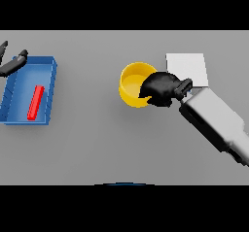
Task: Pick up the red beaker and tilt it to pour out 1 green nut into yellow bowl. Pick up the yellow bowl and place it on the metallic measuring scale.
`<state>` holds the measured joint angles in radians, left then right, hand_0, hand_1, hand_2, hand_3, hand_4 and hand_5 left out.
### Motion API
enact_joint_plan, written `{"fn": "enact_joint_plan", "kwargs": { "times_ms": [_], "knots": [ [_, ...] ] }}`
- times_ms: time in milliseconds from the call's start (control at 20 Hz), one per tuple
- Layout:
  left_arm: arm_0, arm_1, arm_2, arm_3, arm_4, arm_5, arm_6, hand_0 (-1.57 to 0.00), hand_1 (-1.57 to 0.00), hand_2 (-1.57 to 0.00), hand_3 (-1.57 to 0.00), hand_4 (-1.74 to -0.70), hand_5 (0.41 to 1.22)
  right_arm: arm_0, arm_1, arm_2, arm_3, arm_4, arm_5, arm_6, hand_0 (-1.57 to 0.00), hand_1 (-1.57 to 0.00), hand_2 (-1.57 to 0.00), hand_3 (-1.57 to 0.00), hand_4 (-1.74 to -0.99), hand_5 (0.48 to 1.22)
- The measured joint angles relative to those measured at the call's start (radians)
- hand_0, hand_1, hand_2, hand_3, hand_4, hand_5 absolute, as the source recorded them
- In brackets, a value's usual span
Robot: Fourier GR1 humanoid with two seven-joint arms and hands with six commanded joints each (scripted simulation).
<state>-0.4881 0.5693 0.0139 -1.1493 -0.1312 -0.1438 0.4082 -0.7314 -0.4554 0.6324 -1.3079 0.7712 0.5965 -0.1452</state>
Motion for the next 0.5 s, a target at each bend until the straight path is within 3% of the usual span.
{"fn": "enact_joint_plan", "kwargs": {
  "times_ms": [200,300,500],
  "knots": [
    [0.005,-0.006,0.003,-0.006,0.009,0.002,-0.008,0.00,0.00,0.00,0.00,-0.81,0.710,0.039,-0.044,-0.045,-0.067,-0.005,0.000,0.083,-1.54,-1.57,-1.49,-1.19,-1.740,1.220],
    [-0.001,-0.002,0.008,-0.010,0.015,-0.002,0.012,0.00,0.00,0.00,0.00,-0.83,0.723,0.032,-0.082,-0.076,-0.059,-0.008,-0.023,0.077,-1.55,-1.57,-1.50,-1.17,-1.741,1.220],
    [0.008,-0.011,0.008,-0.036,0.028,-0.001,0.043,0.00,0.00,0.00,0.00,-0.84,0.737,-0.006,-0.101,-0.119,0.032,-0.001,-0.107,0.060,-1.56,-1.57,-1.54,-1.15,-1.741,1.221]
  ]
}}
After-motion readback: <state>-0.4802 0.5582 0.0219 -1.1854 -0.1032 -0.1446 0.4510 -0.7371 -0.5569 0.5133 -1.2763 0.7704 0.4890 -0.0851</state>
